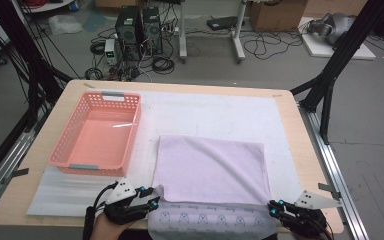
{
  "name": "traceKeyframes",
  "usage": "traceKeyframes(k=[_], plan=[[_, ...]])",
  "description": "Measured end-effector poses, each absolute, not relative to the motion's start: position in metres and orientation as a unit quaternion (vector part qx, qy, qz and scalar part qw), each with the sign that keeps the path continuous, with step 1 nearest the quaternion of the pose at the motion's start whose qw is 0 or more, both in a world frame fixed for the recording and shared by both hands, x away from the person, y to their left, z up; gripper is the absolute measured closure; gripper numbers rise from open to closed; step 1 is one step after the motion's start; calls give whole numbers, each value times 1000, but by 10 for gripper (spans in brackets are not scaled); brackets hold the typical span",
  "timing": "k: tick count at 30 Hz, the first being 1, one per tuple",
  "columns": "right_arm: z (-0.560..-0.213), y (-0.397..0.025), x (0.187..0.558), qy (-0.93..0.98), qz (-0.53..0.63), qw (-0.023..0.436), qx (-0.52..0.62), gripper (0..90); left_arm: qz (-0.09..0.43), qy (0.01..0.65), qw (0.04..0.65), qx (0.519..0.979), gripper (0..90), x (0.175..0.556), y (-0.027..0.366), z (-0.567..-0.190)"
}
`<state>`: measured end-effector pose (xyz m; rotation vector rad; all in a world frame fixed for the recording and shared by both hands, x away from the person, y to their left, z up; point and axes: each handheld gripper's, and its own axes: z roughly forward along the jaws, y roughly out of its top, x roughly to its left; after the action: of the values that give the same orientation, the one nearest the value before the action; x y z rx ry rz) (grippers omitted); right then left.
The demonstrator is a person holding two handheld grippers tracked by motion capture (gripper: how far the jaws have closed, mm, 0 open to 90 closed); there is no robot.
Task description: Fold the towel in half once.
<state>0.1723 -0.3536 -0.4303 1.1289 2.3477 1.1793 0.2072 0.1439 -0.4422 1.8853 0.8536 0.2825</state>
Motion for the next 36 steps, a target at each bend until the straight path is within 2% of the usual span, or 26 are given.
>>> traceKeyframes(k=[1,5,9,13,16,20,22,23,25,28,32,34,36], plan=[[-430,-355,172,811,408,140,396,690,119,355,510,774,481,209,145,-439],[-420,-366,176,779,439,152,421,566,131,352,548,748,463,221,145,-425],[-416,-365,199,755,440,185,449,507,138,355,546,746,458,244,136,-419],[-423,-352,234,744,413,210,482,489,152,374,530,746,448,273,121,-418],[-430,-344,259,739,400,225,494,510,141,404,520,740,427,293,115,-421],[-437,-332,294,749,373,229,497,609,142,422,509,737,424,311,110,-423],[-440,-328,310,753,355,237,501,710,149,425,506,735,423,317,108,-423],[-441,-326,316,757,336,250,501,732,153,428,503,735,423,320,107,-423],[-444,-329,324,766,296,275,500,727,158,431,497,737,422,326,105,-422],[-443,-339,328,750,293,285,521,706,172,437,487,736,415,336,102,-422],[-440,-344,329,742,339,268,512,636,180,443,462,747,416,351,96,-424],[-439,-345,330,743,368,235,507,538,185,449,446,752,415,356,93,-428],[-440,-345,331,747,381,212,502,510,193,456,423,759,413,359,91,-434]])
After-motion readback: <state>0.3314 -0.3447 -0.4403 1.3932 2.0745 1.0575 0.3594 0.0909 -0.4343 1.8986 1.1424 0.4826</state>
